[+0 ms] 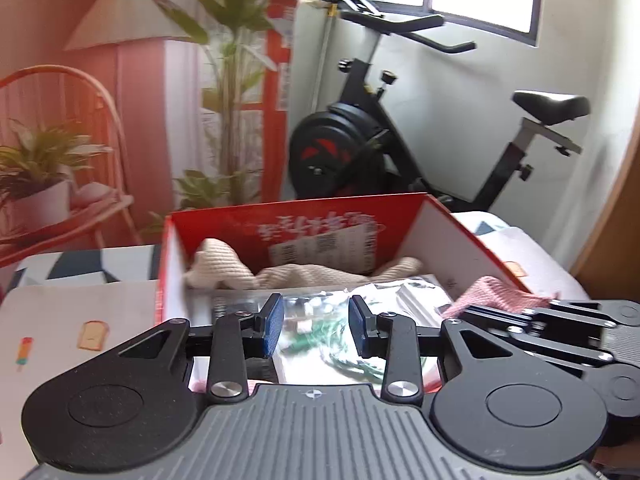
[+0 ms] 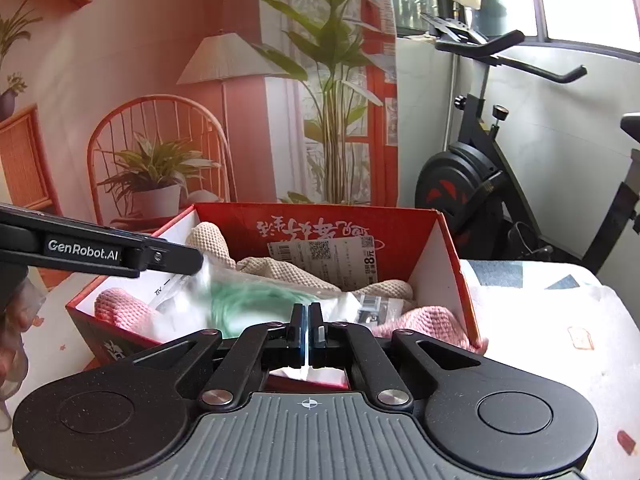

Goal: Organize soft objects
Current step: 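Lower the clear bag into the red box and open both grippers, then move both grippers down to the green tasseled item beside the box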

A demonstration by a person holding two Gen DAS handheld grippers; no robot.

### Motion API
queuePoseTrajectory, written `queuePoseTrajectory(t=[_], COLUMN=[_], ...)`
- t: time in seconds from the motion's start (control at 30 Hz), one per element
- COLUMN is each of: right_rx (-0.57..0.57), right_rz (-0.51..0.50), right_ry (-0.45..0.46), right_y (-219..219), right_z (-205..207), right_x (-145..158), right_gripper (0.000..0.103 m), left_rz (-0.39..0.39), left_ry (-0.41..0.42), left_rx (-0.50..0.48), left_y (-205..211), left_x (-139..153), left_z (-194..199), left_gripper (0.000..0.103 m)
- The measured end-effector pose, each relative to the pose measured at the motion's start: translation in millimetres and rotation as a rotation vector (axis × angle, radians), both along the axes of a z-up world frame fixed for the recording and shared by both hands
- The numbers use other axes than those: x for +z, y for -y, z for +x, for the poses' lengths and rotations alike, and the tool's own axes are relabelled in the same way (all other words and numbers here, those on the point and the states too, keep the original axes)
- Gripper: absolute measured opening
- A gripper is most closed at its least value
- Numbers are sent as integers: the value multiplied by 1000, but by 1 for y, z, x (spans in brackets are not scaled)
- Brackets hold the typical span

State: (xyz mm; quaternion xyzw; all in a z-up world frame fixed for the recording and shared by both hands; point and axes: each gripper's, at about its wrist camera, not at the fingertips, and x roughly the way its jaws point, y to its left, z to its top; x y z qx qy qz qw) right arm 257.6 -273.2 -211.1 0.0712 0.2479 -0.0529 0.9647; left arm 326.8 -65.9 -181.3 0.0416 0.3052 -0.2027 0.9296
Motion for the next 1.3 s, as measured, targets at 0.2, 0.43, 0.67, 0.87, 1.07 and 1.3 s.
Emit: queuePoseTrajectory(t=[0.2, 0.43, 0.67, 0.87, 1.07, 1.3], right_rx=[-22, -18, -42, -43, -43, -30], right_rz=[24, 24, 61, 82, 96, 115], right_ry=[21, 60, 49, -38, -171, -231], right_y=[-9, -28, -41, -50, -58, -65], right_z=[-17, -46, -65, -74, -76, -75], right_x=[4, 6, -7, -32, -62, -78], right_gripper=[12, 18, 28, 46, 67, 78], left_rz=[10, -20, -27, -67, -124, -234], left_ry=[22, 38, 2, -132, -262, -319], left_rx=[28, 43, 74, 125, 111, 93], left_y=[-15, -53, -84, -104, -116, -109], left_x=[11, 20, 3, -40, -77, -92], left_z=[-11, -44, -63, -62, -57, -51], left_gripper=[44, 63, 64, 59, 57, 49])
